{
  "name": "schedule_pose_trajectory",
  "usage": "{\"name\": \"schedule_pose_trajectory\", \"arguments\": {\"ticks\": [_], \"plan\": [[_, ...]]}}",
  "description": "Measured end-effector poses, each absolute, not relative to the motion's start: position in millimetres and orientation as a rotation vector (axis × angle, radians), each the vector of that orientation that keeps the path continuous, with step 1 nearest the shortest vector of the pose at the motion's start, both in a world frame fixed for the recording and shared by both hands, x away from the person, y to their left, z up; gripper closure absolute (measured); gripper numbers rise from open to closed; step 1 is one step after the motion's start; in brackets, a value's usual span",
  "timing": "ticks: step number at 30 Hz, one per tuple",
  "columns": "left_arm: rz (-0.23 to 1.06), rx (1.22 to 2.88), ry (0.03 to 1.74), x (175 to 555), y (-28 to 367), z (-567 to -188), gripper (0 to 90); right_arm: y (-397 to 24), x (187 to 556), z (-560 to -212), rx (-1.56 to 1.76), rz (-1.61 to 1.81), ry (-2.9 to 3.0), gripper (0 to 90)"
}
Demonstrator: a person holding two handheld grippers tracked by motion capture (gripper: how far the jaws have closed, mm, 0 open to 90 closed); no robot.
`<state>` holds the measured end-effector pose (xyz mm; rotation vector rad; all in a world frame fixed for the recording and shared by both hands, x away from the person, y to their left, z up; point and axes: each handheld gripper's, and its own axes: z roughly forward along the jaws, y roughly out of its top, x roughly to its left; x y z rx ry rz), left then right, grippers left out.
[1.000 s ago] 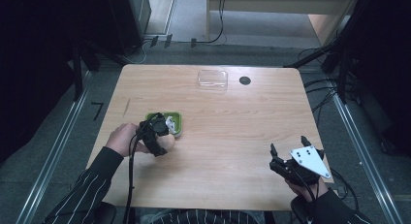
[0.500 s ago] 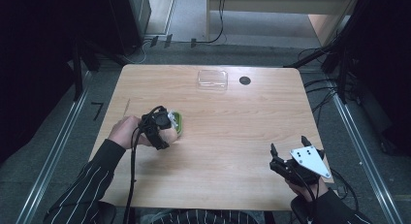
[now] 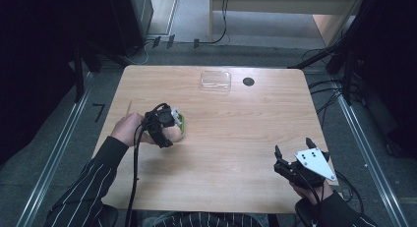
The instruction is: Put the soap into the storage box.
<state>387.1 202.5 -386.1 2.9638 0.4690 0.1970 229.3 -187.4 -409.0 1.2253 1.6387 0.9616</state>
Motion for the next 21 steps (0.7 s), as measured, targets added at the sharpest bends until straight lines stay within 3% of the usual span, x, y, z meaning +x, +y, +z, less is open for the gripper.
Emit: {"name": "schedule_pose_trajectory", "arguments": {"ticks": [21], "plan": [[0.209, 2.964, 0.442, 404.6, 201.8, -382.0, 33.7, -186.8, 229.2, -408.8, 1.229, 0.961, 1.638, 13.6]]}}
